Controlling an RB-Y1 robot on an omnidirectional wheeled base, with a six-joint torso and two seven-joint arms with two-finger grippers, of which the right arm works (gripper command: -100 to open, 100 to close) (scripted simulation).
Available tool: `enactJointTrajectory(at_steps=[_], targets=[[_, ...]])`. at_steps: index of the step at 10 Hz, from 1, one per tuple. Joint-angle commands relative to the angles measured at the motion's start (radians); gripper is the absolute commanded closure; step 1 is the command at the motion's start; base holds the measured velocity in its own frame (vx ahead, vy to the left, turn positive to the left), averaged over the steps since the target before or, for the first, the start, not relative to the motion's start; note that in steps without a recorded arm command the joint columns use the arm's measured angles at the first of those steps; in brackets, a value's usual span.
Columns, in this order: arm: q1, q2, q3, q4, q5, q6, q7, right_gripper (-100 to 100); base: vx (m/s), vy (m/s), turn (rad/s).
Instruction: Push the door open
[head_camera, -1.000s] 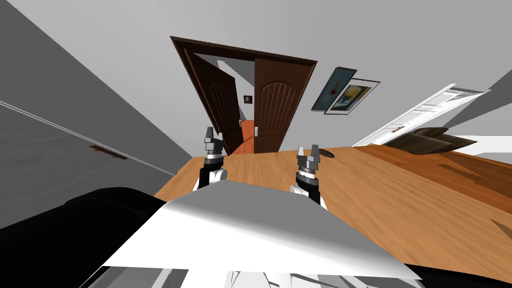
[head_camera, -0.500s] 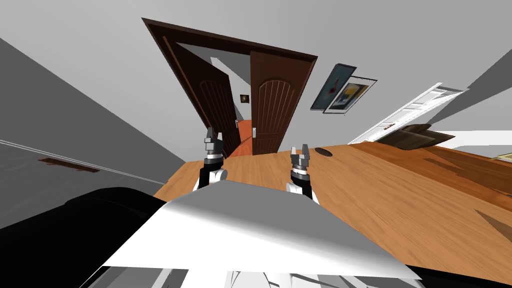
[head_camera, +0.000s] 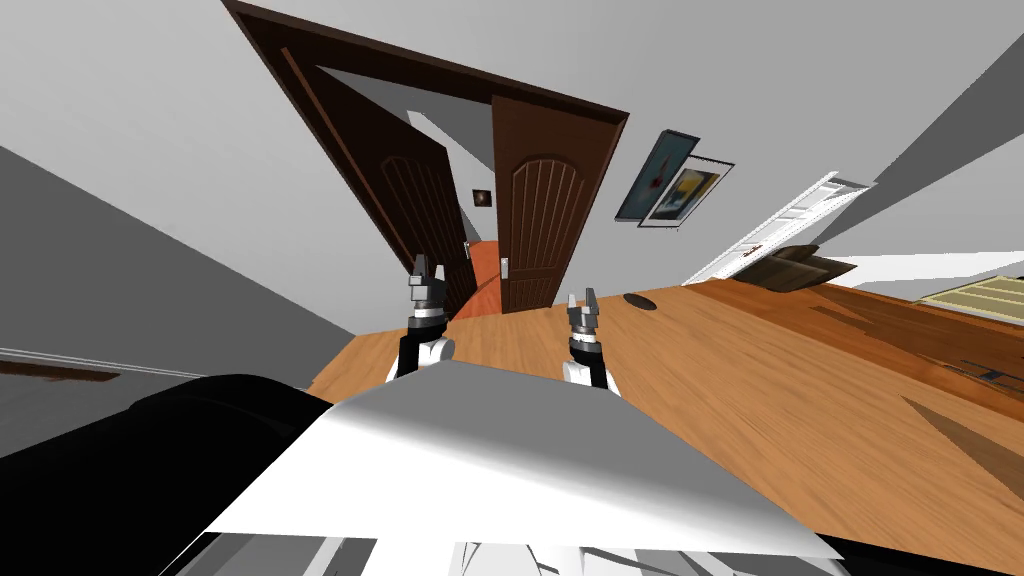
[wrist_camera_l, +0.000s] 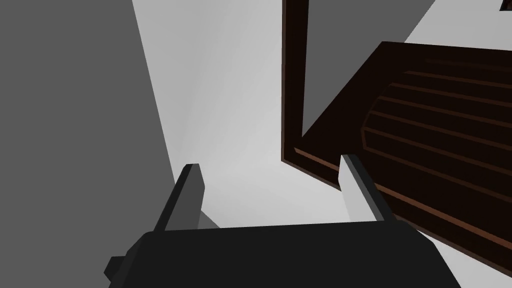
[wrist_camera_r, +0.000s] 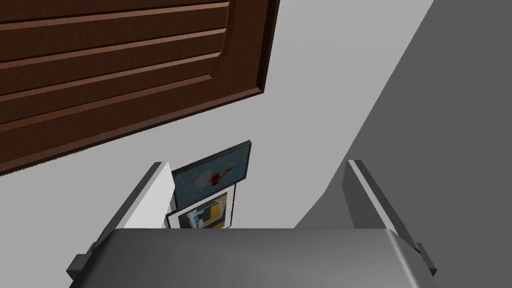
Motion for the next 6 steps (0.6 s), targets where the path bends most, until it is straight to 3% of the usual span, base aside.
enactJointTrajectory(at_steps=[1,6], targets=[[-0.023,-0.004,0.015,0.031,-0.002,0.005,-0.007,-100,0.096,0.049,-0.069],[-0.107,-0.015,0.095,0.151,-0.004,0.031,-0.03,-100,0.123,0.066,-0.125]])
